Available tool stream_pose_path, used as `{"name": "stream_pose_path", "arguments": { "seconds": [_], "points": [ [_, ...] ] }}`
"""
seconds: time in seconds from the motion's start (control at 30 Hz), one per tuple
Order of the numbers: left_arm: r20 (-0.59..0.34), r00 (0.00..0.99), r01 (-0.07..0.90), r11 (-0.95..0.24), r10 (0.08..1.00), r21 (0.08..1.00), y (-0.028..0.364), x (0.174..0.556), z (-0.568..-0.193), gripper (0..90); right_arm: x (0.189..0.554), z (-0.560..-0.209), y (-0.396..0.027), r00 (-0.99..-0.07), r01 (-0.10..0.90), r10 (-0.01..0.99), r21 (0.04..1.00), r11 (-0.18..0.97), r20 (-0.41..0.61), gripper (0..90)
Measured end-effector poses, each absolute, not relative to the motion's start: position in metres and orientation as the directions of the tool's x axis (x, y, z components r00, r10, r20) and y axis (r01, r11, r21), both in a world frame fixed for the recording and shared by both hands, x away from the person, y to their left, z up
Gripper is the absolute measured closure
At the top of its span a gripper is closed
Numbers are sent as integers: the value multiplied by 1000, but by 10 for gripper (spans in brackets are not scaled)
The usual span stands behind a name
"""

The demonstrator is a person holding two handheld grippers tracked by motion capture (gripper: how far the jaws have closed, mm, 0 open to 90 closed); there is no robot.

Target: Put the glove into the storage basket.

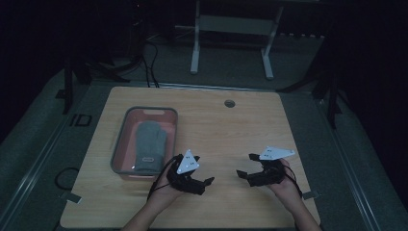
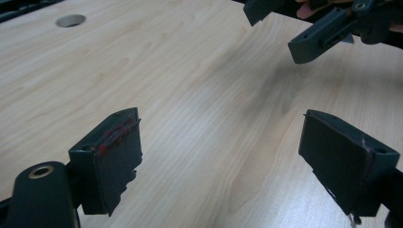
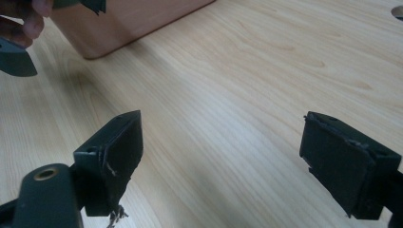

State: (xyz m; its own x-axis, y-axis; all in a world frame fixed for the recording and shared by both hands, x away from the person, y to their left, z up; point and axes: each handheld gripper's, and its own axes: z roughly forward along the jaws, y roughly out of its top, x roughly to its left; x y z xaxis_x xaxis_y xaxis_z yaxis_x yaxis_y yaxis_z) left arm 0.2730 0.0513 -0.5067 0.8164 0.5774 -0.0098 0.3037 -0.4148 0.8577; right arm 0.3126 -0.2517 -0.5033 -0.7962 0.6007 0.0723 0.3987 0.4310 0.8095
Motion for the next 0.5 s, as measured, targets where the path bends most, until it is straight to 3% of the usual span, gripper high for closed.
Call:
{"name": "stream_pose_path", "arguments": {
  "seconds": [0.5],
  "points": [
    [34, 842, 266, -470, 538, 841, 38, 265, -540, 145, 296, -533, -281, -791, 363, 612, 794, 488, -14, 143]
  ]
}}
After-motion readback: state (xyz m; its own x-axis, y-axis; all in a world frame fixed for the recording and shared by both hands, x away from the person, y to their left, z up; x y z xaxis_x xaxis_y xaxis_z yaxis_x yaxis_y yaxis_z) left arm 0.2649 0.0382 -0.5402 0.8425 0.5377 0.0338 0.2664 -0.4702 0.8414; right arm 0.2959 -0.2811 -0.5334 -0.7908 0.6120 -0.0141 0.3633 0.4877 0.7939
